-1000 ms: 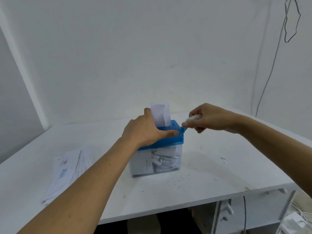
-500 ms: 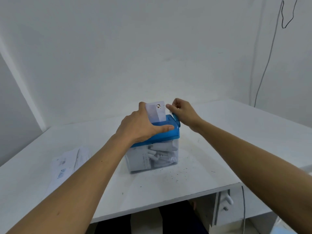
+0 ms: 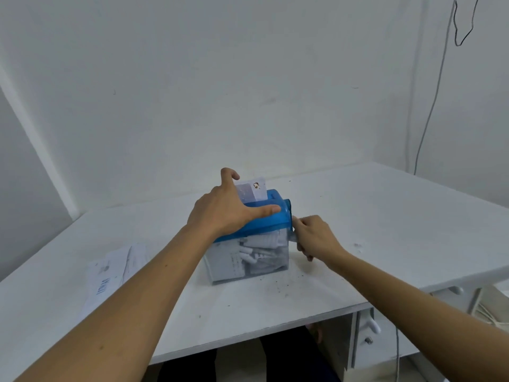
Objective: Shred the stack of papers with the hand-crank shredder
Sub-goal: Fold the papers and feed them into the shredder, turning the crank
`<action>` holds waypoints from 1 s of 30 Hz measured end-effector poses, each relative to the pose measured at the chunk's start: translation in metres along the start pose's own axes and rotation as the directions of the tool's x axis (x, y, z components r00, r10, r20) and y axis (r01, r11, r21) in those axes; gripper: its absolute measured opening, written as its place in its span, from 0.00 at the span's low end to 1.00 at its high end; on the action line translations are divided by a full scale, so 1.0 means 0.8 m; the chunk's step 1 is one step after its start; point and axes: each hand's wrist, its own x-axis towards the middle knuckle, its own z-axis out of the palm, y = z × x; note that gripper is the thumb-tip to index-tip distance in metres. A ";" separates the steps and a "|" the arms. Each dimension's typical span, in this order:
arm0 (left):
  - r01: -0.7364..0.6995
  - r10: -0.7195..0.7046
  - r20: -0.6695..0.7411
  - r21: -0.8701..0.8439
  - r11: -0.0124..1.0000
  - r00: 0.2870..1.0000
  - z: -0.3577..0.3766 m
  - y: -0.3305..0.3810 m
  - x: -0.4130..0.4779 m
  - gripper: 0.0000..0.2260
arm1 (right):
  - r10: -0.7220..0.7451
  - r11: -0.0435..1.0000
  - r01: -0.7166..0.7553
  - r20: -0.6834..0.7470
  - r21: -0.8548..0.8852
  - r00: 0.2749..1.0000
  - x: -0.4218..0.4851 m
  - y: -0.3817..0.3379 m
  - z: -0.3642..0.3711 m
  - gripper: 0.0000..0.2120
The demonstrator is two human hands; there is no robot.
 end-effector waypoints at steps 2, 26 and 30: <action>-0.004 0.004 0.008 -0.006 1.000 1.000 0.001 0.000 0.000 0.49 | -0.010 0.997 0.012 0.033 -0.072 0.999 -0.016 -0.010 -0.016 0.22; -0.096 0.098 0.023 -0.087 0.992 0.995 0.005 -0.010 0.008 0.44 | -0.146 0.988 0.135 -0.156 -0.077 0.977 0.094 -0.080 -0.029 0.22; -0.092 0.092 -0.013 -0.037 0.995 0.996 0.008 -0.009 0.011 0.43 | -0.025 1.000 0.027 -0.149 0.015 0.989 0.073 -0.026 0.005 0.24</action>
